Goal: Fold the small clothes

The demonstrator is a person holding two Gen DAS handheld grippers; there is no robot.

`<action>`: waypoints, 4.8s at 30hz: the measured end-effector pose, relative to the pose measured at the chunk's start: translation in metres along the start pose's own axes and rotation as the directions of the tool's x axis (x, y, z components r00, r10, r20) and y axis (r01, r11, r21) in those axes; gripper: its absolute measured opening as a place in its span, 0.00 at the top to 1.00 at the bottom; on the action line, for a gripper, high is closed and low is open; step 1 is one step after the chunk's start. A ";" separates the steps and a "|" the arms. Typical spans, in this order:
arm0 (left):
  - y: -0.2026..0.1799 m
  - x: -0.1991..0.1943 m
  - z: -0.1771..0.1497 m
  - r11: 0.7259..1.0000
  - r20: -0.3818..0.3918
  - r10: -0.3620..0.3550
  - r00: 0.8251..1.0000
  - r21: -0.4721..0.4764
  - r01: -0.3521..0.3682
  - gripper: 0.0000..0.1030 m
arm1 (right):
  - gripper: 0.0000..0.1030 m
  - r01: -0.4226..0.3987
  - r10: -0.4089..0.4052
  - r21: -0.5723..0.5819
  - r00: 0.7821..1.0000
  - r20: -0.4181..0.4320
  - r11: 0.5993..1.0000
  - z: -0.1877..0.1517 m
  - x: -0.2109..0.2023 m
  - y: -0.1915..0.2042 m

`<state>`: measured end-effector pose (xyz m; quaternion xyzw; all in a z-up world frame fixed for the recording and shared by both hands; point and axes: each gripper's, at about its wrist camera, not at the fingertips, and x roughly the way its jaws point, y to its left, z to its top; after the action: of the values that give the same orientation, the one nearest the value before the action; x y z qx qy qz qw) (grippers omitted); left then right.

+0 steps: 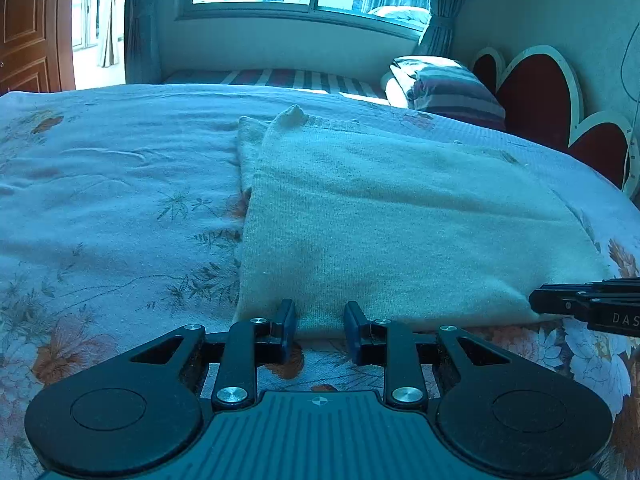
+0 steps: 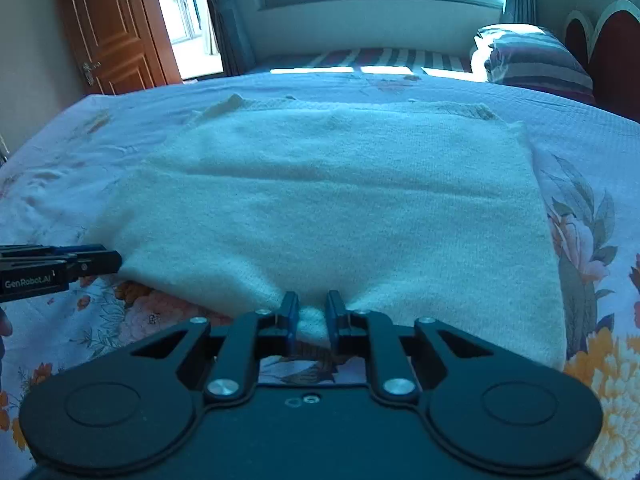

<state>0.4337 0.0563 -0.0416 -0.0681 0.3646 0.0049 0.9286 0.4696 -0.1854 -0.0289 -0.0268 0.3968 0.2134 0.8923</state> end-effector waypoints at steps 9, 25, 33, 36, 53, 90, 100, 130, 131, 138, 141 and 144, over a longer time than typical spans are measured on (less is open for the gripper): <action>-0.035 -0.004 0.008 0.997 0.032 -0.063 0.998 0.040 0.061 0.68 | 0.80 0.014 -0.022 0.130 0.998 0.061 0.991 0.001 -0.028 -0.024; -0.104 0.010 0.009 0.989 0.027 0.028 0.999 0.147 -0.032 0.42 | 0.80 0.034 -0.036 0.019 0.997 0.071 0.999 0.001 -0.021 -0.010; -0.097 0.020 0.007 0.984 -0.004 0.066 0.998 0.164 -0.065 0.42 | 0.77 0.065 -0.065 0.017 0.997 0.029 0.998 -0.005 -0.012 -0.014; -0.094 0.013 0.010 0.987 0.008 0.065 0.998 0.144 -0.065 0.42 | 0.77 0.070 -0.070 0.020 0.997 0.034 0.997 0.000 -0.020 -0.012; -0.013 0.012 0.015 0.988 -0.031 0.149 0.988 0.050 -0.148 0.39 | 0.70 0.073 -0.084 0.079 0.987 0.139 0.994 0.007 -0.043 -0.045; 0.056 0.033 0.048 0.995 0.004 -0.094 0.996 -0.016 0.094 0.31 | 0.65 0.257 -0.281 0.189 0.953 0.115 0.948 -0.004 -0.044 -0.034; 0.081 0.097 0.078 0.906 -0.064 -0.366 0.928 -0.251 0.340 0.36 | 0.65 0.232 -0.263 0.215 0.956 0.127 0.949 0.014 -0.031 -0.027; 0.111 0.157 0.085 0.761 -0.036 -0.566 0.824 -0.408 0.505 0.76 | 0.62 0.376 -0.451 0.526 0.892 0.015 0.763 0.021 -0.025 -0.158; 0.107 0.154 0.088 0.781 -0.040 -0.552 0.833 -0.376 0.499 0.77 | 0.62 0.396 -0.460 0.522 0.888 -0.007 0.755 0.023 -0.024 -0.162; 0.097 0.138 0.099 0.840 -0.034 -0.463 0.886 -0.337 0.426 0.86 | 0.62 0.385 -0.459 0.519 0.888 0.017 0.763 0.018 -0.046 -0.167; 0.084 0.126 0.113 0.877 -0.049 -0.409 0.911 -0.297 0.378 0.86 | 0.61 0.386 -0.462 0.510 0.887 0.025 0.769 0.015 -0.058 -0.172; 0.071 0.112 0.132 0.887 -0.056 -0.383 0.922 -0.303 0.349 0.86 | 0.61 0.388 -0.464 0.485 0.885 0.043 0.784 0.014 -0.069 -0.180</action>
<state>0.6008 0.1394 -0.0310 -0.2700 0.3931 -0.1215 0.8705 0.5109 -0.3709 0.0083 0.1148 0.3469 -0.0934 0.9262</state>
